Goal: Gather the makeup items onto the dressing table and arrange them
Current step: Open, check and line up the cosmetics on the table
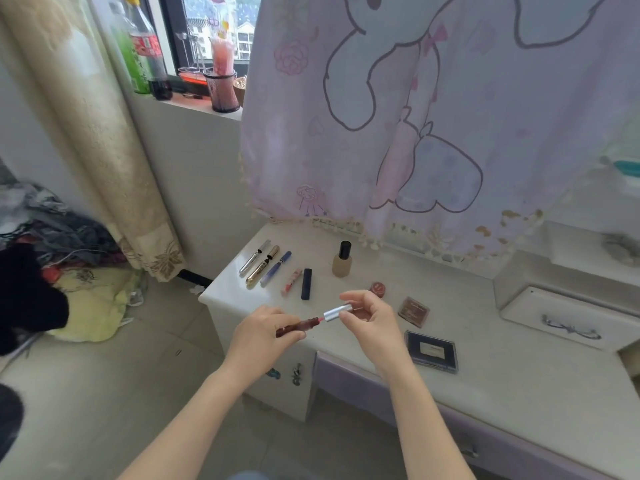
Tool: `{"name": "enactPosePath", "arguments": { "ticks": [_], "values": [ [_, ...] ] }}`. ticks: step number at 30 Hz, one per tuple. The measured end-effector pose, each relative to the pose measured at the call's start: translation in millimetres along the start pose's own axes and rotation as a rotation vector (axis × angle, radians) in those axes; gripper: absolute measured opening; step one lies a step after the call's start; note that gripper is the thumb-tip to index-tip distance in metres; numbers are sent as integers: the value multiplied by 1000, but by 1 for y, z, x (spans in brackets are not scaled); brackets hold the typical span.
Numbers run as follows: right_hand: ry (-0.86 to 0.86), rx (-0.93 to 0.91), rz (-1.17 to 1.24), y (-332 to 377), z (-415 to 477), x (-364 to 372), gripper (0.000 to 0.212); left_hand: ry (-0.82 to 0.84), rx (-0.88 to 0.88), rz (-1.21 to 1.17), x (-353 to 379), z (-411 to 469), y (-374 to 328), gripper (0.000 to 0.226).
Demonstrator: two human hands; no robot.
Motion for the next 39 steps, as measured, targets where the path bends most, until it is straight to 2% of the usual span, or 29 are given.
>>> {"name": "enactPosePath", "arguments": {
  "ticks": [4, 7, 14, 19, 24, 28, 36, 39],
  "values": [
    [21, 42, 9, -7, 8, 4, 25, 48, -34, 32, 6, 5, 5, 25],
    [46, 52, -5, -7, 21, 7, 28, 18, -71, 3, 4, 12, 10, 32],
    [73, 69, -11, -3, 67, 26, 26, 17, -179, -105, 2, 37, 39, 13],
    [4, 259, -71, -45, 110, 36, 27, 2, -354, -101, 12, 82, 87, 17],
    [-29, 454, -149, -95, 146, 59, 27, 199, -400, 97, 49, 142, 137, 21],
    [-63, 553, -256, -115, 168, 77, 27, 336, -345, 295, 78, 185, 155, 27],
    [-129, 615, -304, -127, 182, 97, 24, 436, -184, 537, 111, 231, 171, 30],
    [-137, 620, -345, -132, 183, 99, 15, 463, -92, 608, 119, 238, 167, 29]
  ]
}}
Point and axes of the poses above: each hand's wrist, its own z-axis towards the middle knuckle, its own x-axis out of the palm, y = z × x, the point moved 9 cm from there along z, towards the middle knuckle, and after that the axes turned 3 degrees about z, right-handed, at the moved point
